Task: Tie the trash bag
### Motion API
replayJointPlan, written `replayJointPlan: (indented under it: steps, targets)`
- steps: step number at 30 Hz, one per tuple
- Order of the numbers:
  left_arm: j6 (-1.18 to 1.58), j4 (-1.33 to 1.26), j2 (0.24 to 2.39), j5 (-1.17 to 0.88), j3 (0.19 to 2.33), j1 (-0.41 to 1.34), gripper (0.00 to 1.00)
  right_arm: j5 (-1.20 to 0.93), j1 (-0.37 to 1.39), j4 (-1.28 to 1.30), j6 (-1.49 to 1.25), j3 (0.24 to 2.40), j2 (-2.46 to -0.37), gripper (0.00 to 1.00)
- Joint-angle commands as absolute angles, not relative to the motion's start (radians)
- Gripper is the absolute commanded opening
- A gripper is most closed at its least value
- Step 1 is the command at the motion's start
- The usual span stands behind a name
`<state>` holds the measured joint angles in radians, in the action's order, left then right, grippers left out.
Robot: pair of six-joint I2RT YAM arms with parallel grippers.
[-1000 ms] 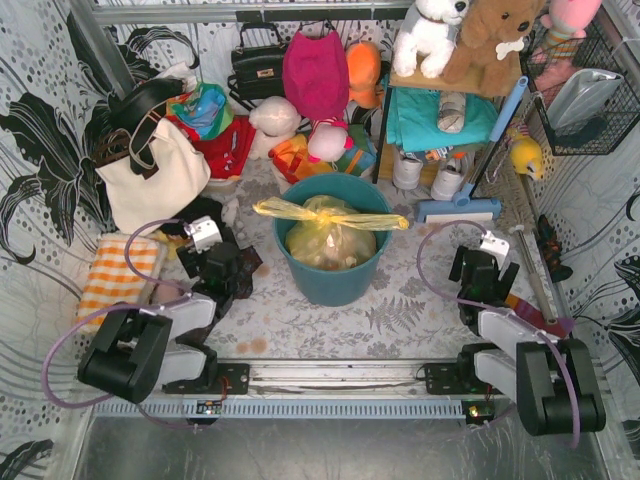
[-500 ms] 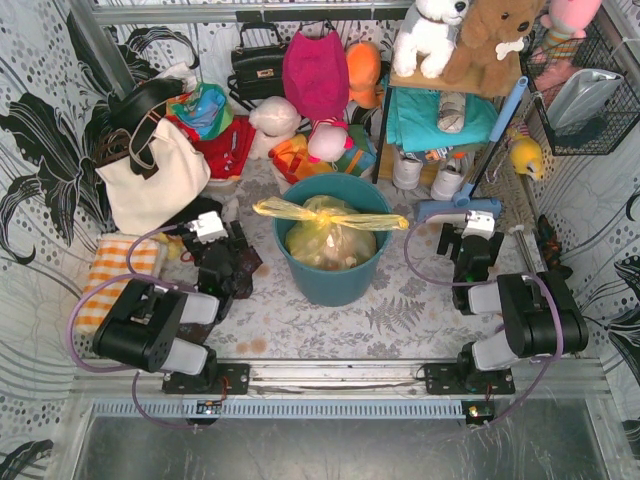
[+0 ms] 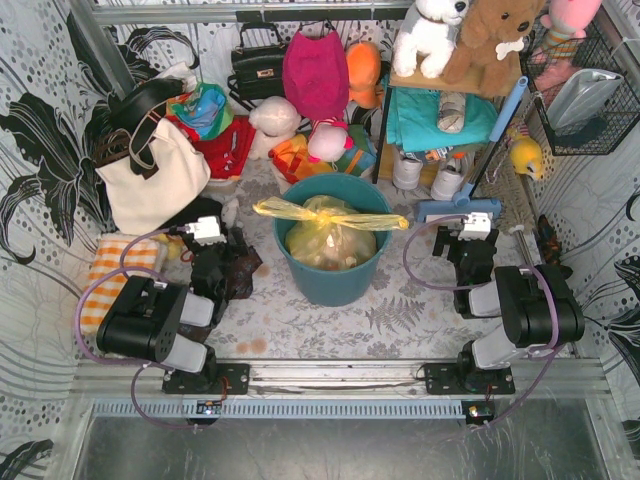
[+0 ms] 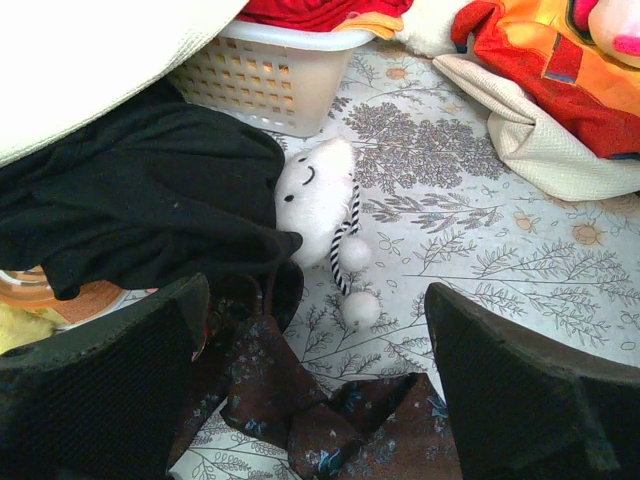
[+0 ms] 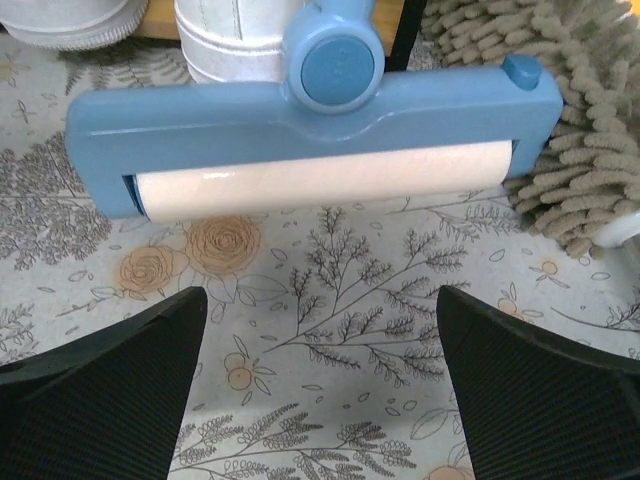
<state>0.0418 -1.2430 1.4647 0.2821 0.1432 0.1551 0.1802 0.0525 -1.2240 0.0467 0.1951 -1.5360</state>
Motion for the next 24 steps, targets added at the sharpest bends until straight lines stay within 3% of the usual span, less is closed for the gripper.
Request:
replayJointPlan:
  steps: [1, 24]
  targets:
    - [0.049, -1.297, 1.463, 0.259, 0.161, 0.143, 0.98, 0.157, 0.043, -1.304, 0.052, 0.19, -1.537, 0.97]
    - [0.054, -1.289, 1.465, 0.248, 0.169, 0.13, 0.98, 0.161, 0.043, -1.315, 0.054, 0.188, -1.54, 0.97]
